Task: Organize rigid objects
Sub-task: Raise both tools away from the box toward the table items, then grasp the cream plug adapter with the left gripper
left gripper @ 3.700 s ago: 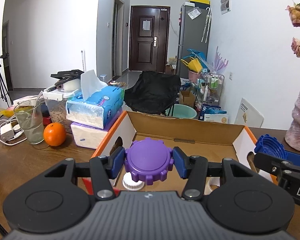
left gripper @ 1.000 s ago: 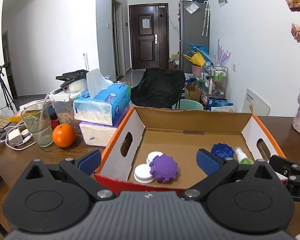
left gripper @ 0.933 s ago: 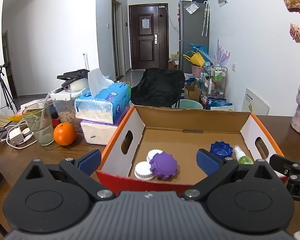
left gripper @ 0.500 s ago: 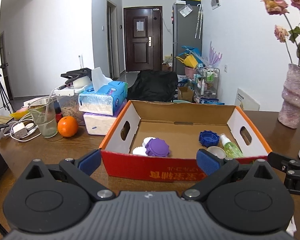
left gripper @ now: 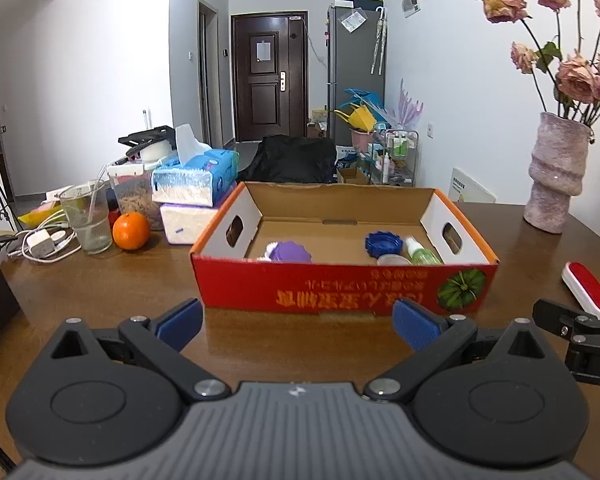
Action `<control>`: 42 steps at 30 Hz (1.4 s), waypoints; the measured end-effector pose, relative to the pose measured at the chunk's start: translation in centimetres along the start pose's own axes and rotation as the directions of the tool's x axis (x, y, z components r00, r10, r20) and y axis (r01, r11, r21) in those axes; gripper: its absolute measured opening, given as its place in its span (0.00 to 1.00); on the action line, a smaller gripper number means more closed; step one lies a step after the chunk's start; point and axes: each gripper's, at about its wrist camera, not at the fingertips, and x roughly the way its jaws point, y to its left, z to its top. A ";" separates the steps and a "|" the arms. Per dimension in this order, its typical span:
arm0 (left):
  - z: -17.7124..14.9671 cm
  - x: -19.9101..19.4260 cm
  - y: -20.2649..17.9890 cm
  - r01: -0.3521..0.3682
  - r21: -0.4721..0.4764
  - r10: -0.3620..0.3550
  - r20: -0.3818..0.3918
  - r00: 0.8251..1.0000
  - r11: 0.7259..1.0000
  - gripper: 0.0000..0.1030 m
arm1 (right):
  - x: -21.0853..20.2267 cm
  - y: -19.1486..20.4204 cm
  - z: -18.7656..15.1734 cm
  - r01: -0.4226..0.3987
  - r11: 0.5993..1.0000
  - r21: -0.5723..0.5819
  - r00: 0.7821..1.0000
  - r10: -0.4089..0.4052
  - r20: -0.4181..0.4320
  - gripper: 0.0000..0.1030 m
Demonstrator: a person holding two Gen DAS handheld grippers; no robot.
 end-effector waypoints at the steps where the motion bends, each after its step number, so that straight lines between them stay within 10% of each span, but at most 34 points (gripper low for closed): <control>1: -0.3 -0.3 -0.1 0.003 0.002 -0.003 -0.001 1.000 1.000 1.00 | -0.4 -0.1 -0.3 0.002 1.000 0.000 1.000 -0.002 0.000 1.00; 42: -8.8 -0.5 -2.5 0.011 0.092 -0.001 -0.107 0.994 0.996 0.97 | -6.3 -4.0 -9.4 0.087 0.994 0.060 0.996 -0.085 -0.038 1.00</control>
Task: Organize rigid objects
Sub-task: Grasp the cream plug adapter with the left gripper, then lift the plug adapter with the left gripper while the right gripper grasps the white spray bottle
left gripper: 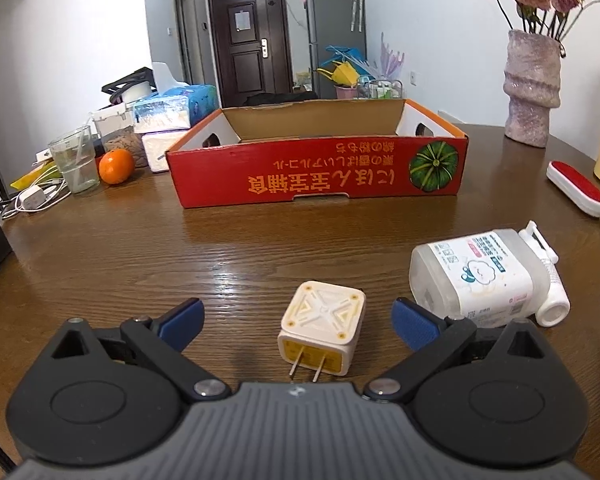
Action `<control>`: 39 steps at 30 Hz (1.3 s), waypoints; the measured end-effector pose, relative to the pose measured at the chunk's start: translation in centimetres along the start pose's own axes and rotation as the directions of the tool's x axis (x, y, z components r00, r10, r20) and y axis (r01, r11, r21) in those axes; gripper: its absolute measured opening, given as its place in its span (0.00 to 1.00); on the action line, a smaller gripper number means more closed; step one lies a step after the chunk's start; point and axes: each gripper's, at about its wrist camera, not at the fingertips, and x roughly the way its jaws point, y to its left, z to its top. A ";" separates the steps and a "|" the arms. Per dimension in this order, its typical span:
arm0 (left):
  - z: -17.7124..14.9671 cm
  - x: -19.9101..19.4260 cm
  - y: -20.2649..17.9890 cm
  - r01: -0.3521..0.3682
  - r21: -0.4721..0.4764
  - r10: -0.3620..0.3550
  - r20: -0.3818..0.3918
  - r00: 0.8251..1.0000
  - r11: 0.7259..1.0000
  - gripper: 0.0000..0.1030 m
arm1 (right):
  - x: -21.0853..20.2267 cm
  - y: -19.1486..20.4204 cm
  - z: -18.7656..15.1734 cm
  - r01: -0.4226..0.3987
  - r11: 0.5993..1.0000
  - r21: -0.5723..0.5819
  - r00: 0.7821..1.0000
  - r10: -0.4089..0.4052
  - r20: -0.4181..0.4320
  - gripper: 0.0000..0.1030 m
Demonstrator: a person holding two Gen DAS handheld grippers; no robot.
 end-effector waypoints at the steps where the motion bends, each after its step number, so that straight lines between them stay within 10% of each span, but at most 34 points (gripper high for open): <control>1: 0.0 0.2 -0.1 0.001 0.003 -0.001 -0.004 1.000 1.000 0.94 | 0.0 0.0 0.0 0.000 1.000 0.001 1.000 0.000 -0.001 1.00; 12: -0.2 1.6 0.1 0.104 0.001 -0.103 -0.080 0.991 0.995 0.39 | 0.5 0.2 -0.3 -0.005 1.000 0.006 1.000 0.005 0.000 1.00; 39: 1.1 -0.5 3.2 0.080 -0.104 -0.077 0.033 0.996 0.991 0.38 | 3.1 0.9 1.7 -0.010 1.000 -0.018 0.999 0.009 -0.043 1.00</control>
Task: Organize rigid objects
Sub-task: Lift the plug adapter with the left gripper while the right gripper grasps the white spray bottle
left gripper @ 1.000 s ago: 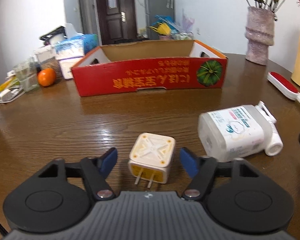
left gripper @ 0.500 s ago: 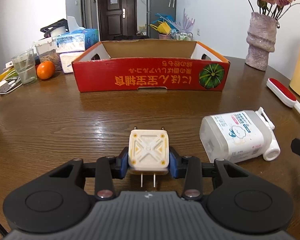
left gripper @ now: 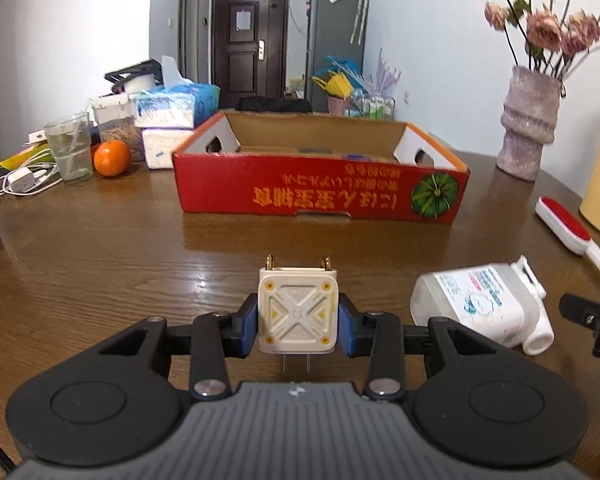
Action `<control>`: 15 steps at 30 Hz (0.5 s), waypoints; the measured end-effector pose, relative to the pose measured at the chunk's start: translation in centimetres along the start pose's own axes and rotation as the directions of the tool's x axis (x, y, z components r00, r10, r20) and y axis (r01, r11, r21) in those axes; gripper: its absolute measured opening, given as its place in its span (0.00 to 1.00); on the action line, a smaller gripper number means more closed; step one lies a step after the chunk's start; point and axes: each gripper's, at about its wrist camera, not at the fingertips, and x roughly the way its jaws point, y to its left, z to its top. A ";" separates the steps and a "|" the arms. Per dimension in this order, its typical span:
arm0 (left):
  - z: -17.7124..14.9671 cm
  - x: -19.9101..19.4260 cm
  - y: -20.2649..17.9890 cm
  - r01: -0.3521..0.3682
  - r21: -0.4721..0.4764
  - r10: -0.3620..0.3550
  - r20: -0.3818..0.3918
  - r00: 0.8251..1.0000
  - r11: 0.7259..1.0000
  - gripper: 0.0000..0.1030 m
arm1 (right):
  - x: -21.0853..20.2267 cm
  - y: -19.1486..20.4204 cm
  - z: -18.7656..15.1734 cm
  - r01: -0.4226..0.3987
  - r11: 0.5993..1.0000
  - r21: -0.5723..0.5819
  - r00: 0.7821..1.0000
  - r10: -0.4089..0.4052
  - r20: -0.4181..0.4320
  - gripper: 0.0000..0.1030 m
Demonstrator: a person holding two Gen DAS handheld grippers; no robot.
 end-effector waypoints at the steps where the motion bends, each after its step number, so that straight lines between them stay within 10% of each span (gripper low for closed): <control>1: 0.1 -0.2 0.2 -0.002 -0.007 0.002 0.009 1.000 1.000 0.38 | 0.2 0.0 0.1 -0.003 1.000 0.000 1.000 0.003 -0.005 1.00; 15: 0.7 -0.7 3.0 -0.033 -0.064 0.035 0.036 0.999 0.997 0.38 | 4.5 1.2 0.7 -0.027 0.999 0.035 0.992 0.031 -0.119 0.93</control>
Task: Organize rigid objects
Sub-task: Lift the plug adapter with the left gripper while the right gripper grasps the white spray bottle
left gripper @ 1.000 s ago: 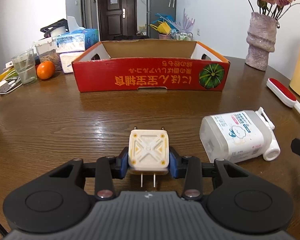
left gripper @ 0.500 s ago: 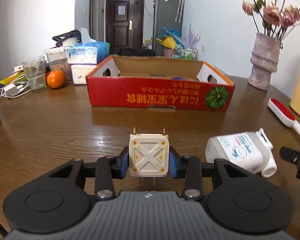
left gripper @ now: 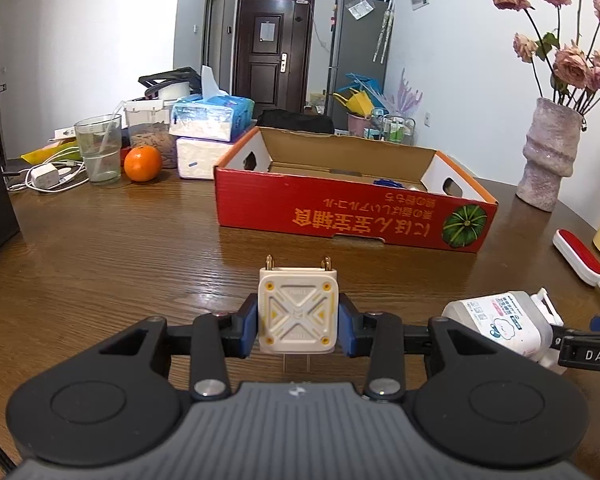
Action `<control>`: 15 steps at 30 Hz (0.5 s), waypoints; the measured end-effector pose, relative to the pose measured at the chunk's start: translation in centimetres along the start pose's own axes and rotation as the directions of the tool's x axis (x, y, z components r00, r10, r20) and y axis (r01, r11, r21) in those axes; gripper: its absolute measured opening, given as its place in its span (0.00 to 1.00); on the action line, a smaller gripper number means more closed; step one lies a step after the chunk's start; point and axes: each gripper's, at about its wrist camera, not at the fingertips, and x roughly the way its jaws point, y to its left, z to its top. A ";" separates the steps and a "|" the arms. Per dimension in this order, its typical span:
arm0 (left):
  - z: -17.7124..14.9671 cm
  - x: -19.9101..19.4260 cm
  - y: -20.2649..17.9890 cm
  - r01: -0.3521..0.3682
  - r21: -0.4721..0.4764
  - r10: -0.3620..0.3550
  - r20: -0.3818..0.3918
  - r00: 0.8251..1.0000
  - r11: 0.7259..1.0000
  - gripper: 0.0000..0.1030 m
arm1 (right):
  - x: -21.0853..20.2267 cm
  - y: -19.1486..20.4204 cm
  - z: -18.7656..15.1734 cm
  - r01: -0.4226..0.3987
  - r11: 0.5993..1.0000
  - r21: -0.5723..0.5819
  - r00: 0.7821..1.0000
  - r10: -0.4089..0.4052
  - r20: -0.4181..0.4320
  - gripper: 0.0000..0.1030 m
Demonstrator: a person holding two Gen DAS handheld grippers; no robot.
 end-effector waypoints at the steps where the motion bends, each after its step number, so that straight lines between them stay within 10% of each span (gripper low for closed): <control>1: 0.0 0.0 0.1 -0.002 -0.002 0.002 0.001 1.000 1.000 0.38 | 0.2 -0.1 -0.1 -0.002 1.000 0.006 1.000 0.002 -0.005 0.92; 8: 0.1 -0.2 0.4 -0.005 -0.006 0.005 0.011 1.000 1.000 0.38 | 0.9 0.1 -0.7 0.012 1.000 0.002 1.000 -0.012 -0.005 0.78; 15: 0.1 -0.2 0.4 -0.007 -0.008 0.007 0.011 1.000 1.000 0.38 | 0.3 0.0 -0.8 0.007 1.000 -0.014 1.000 -0.006 0.018 0.28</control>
